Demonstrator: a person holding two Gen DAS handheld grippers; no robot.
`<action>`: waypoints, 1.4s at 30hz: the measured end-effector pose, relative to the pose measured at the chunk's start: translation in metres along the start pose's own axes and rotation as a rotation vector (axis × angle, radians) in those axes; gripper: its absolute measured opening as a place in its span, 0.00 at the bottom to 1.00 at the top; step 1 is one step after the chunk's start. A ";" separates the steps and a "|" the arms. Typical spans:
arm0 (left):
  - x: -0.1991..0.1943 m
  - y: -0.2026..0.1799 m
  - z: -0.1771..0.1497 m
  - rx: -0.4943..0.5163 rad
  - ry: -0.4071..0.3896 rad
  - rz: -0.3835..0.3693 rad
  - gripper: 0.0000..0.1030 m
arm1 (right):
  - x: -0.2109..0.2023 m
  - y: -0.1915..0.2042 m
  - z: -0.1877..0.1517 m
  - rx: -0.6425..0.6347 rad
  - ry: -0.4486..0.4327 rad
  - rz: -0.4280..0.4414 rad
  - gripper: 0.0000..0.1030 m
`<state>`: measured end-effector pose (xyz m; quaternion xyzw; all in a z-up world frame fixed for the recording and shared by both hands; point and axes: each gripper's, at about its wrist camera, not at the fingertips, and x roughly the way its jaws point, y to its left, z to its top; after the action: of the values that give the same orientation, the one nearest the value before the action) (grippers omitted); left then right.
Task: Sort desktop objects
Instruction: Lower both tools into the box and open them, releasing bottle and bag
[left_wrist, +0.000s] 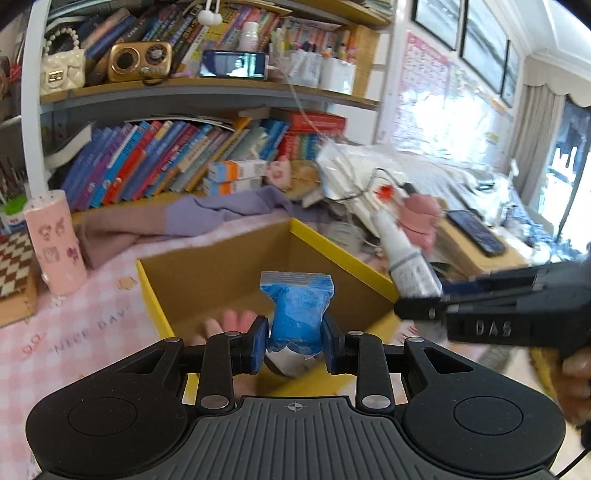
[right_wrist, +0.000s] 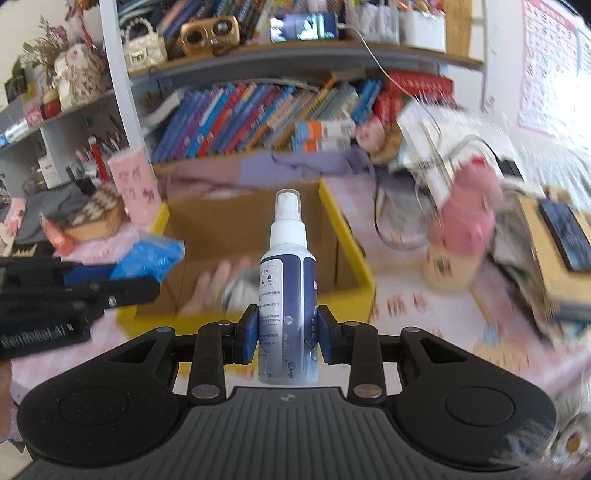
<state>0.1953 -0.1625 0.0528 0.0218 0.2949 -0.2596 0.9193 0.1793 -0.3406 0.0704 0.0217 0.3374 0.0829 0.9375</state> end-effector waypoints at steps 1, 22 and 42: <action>0.007 0.001 0.004 -0.002 0.002 0.016 0.28 | 0.006 -0.003 0.009 -0.011 -0.013 0.012 0.29; 0.115 0.018 0.003 0.042 0.199 0.249 0.28 | 0.166 0.007 0.044 -0.182 0.184 0.116 0.29; 0.026 -0.006 0.009 0.046 -0.072 0.342 0.73 | 0.112 0.005 0.057 -0.178 -0.010 0.161 0.43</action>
<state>0.2148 -0.1817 0.0465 0.0836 0.2475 -0.1065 0.9594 0.2999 -0.3153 0.0447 -0.0342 0.3210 0.1875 0.9277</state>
